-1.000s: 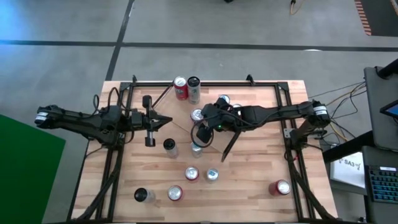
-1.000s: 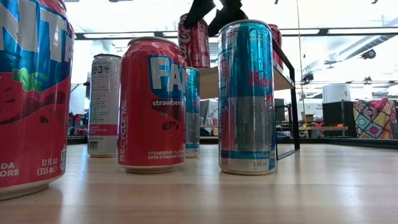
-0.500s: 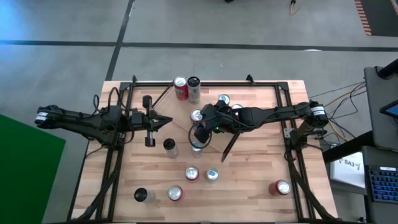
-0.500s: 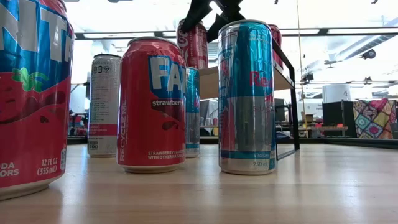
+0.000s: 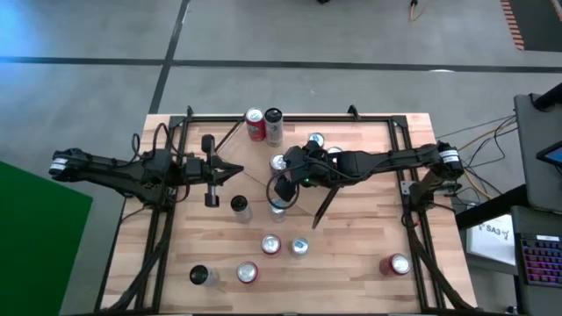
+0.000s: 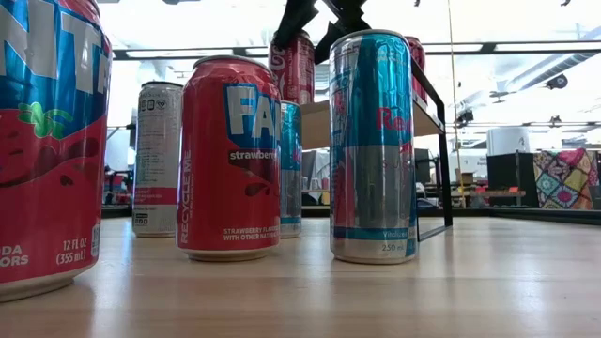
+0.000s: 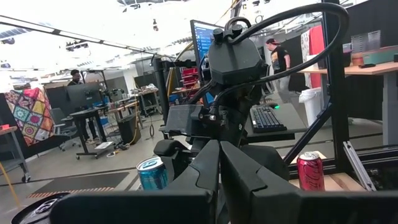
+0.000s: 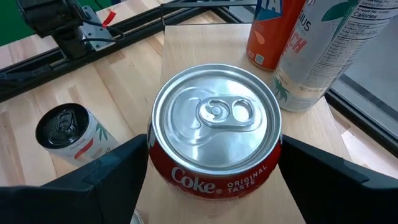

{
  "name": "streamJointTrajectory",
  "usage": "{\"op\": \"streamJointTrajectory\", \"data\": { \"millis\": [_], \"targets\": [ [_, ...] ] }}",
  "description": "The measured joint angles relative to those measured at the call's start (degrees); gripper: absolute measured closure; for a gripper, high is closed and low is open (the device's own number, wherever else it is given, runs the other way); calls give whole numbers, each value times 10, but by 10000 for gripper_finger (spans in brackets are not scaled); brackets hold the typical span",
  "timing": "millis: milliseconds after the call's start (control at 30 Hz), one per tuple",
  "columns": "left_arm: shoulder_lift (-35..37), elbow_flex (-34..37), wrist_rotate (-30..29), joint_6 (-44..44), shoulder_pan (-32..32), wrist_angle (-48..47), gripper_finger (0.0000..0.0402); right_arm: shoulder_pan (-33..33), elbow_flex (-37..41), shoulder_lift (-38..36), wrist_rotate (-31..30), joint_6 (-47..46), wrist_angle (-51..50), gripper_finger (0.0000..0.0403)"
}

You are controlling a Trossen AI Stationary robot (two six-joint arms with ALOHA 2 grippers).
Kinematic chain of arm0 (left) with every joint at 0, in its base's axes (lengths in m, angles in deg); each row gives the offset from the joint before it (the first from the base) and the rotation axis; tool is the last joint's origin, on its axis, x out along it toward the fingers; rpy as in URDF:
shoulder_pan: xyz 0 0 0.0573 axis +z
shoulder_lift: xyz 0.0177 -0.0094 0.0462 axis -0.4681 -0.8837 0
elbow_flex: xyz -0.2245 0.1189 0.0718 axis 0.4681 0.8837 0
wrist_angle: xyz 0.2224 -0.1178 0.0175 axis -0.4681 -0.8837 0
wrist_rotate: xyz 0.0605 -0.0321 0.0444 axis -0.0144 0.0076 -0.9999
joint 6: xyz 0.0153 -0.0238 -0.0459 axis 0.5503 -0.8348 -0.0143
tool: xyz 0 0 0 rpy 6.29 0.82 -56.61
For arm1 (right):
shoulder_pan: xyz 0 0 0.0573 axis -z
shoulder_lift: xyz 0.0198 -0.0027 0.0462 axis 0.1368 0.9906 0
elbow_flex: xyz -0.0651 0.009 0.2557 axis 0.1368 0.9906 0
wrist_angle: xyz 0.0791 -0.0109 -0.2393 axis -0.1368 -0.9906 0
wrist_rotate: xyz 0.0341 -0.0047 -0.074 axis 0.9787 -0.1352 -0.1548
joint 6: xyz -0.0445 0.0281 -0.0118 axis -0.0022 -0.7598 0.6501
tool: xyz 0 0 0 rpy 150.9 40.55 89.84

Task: Place canned beverage on shelf
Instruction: Put the red/white soda can on the shelf

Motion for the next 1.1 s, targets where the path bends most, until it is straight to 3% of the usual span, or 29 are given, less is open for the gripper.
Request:
{"op": "streamJointTrajectory", "data": {
  "millis": [567,867,1100],
  "targets": [
    [0,0,0,-6,0,0,402,0,-30,-5,1,26,-6,66],
    [-4,0,0,-20,0,-11,402,-2,-102,-7,1,84,-46,74],
    [-50,0,0,-46,0,-14,402,-5,-163,-7,2,146,-109,74]
  ]
}}
